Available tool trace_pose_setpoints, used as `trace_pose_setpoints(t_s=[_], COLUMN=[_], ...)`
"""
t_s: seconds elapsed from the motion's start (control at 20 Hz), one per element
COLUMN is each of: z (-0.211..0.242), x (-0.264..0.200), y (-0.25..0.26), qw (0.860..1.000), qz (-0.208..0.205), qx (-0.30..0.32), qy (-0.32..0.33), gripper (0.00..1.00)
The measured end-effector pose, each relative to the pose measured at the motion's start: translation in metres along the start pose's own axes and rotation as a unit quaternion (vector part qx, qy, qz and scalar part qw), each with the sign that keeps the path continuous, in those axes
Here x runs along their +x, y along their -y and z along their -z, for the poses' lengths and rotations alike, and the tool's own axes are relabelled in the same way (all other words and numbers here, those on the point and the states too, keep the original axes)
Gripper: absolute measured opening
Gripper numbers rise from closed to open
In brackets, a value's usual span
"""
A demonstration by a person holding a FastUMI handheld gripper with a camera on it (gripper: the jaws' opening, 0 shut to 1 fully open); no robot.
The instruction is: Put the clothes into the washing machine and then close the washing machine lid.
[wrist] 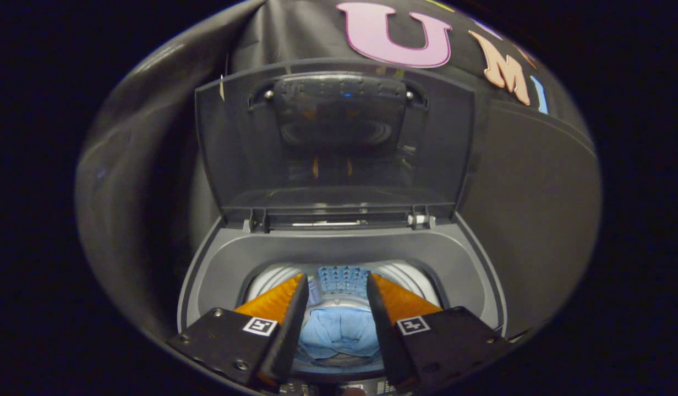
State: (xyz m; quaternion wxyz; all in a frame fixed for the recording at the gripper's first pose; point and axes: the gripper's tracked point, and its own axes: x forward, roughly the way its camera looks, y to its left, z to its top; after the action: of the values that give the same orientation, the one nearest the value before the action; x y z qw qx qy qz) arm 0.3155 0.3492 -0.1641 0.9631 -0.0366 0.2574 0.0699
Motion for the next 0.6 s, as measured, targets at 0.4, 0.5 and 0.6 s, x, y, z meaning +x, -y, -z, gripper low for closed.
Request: trace_pose_setpoints(t_s=[0.4, 0.5, 0.6], z=[-0.072, -0.09, -0.114], x=[-0.037, -0.045, -0.058], y=[-0.012, -0.016, -0.02], qw=[0.995, 0.993, 0.989], qz=[-0.024, -0.028, -0.035], qx=[-0.033, -0.041, -0.053], qy=[0.096, 0.111, 0.131], gripper=[0.99, 0.98, 0.97])
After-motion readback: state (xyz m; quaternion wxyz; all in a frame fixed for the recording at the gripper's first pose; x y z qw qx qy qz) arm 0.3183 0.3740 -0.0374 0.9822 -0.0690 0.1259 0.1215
